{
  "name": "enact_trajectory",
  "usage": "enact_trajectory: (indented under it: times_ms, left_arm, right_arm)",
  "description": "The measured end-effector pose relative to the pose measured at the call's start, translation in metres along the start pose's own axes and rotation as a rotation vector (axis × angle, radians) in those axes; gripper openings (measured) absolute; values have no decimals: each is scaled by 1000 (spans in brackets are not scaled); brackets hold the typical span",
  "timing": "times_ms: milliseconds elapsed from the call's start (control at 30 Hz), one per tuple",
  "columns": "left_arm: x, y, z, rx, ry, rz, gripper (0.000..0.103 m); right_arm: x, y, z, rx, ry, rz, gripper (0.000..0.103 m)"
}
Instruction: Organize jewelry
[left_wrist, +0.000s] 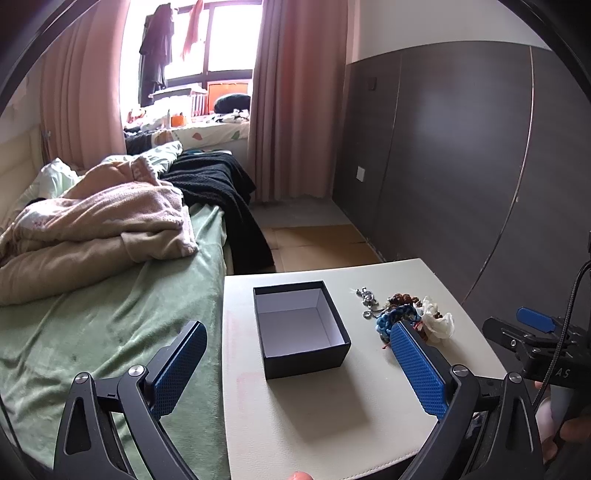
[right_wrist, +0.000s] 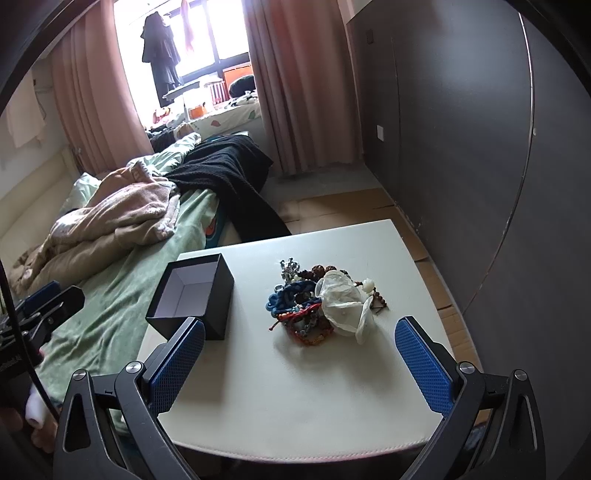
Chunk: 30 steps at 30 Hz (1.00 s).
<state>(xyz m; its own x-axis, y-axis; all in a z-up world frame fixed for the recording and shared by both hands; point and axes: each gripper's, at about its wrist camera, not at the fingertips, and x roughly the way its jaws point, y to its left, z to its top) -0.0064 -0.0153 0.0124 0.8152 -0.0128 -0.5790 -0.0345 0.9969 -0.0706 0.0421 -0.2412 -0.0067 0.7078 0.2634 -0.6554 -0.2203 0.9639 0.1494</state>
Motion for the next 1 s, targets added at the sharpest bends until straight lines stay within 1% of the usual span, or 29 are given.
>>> enact_trajectory:
  times_ms: [567,767,1000]
  left_arm:
    - [-1,-1,-2,-10,-10,-10,100]
    - [4,-2,-2,-10,-1,-9,100]
    - [11,-1,4,-39,-7,-22,100]
  right_arm:
    - [-3,-3,0,6,-13,-14,103]
    - [-6,-8,2,10,-19,-19,103]
    - [-5,-13,5,26,-23,-17,103]
